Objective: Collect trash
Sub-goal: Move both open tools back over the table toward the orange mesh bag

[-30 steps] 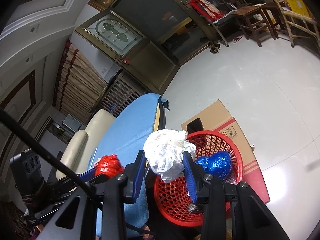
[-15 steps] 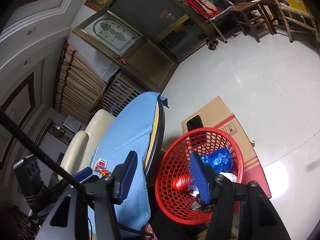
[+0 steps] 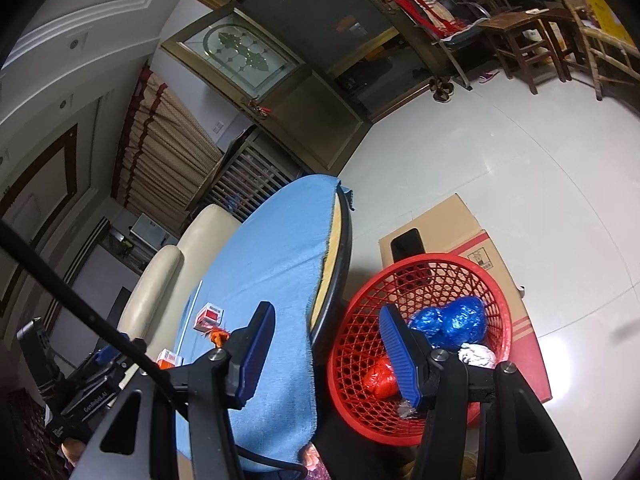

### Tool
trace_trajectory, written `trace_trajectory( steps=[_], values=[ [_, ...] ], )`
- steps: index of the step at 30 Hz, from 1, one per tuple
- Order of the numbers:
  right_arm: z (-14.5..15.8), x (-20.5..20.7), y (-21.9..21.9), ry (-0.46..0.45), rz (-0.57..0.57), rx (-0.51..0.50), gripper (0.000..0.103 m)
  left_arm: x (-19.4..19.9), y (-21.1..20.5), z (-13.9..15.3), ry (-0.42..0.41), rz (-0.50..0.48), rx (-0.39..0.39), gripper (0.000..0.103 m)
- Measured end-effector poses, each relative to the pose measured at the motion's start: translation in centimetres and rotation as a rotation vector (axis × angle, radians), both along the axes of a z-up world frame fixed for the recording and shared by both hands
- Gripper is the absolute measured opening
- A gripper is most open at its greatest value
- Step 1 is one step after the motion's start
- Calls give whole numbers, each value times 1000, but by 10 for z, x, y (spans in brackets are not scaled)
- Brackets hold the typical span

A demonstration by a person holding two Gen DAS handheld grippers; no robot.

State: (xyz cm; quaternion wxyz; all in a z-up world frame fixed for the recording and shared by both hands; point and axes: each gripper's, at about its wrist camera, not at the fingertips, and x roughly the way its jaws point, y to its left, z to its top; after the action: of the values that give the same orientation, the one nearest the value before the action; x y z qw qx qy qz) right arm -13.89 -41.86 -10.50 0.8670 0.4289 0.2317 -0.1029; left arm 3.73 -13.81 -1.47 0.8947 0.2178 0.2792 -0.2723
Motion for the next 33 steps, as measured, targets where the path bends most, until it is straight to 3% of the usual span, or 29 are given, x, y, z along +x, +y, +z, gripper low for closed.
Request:
trace_trajectory(
  steps=[12, 33],
  values=[
    [23, 20, 27, -10, 61, -60, 59, 8, 40, 5, -28, 105, -36, 74],
    [50, 53, 90, 2, 207, -160, 59, 31, 118, 2, 17, 282, -114, 74]
  ],
)
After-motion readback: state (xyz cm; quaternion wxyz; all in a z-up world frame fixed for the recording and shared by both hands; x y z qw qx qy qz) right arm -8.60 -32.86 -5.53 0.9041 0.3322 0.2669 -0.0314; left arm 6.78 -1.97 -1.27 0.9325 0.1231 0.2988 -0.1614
